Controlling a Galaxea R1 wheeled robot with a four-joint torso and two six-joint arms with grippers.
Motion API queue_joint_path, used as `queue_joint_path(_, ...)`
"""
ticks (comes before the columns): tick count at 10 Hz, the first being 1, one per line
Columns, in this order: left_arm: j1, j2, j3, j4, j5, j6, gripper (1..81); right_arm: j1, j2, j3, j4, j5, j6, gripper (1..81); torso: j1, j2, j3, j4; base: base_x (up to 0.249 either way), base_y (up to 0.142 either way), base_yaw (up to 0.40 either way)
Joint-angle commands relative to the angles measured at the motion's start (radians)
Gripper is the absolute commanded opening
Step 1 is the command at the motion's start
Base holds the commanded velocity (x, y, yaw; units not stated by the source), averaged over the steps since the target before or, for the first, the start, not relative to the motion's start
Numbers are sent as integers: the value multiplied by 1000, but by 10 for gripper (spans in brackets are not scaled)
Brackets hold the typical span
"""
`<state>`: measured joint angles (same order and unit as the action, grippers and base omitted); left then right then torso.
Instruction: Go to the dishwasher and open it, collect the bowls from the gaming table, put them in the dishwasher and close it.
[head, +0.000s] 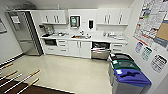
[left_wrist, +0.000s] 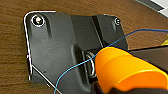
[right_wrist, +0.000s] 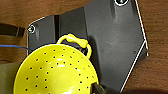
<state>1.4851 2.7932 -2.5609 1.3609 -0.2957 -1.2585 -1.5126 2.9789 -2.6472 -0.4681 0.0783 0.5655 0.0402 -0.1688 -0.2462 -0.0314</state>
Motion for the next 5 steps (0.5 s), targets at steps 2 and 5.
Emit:
queue_joint_path(2,-36,-16,1,3,21,1,10,33,-4,3,-7,-45,-3,10,0,0,0,0,166,-76,0)
queue_joint_path(5,-36,-18,1,3,21,-1,10,34,-5,3,-9,-45,-3,10,0,0,0,0,164,-73,0)
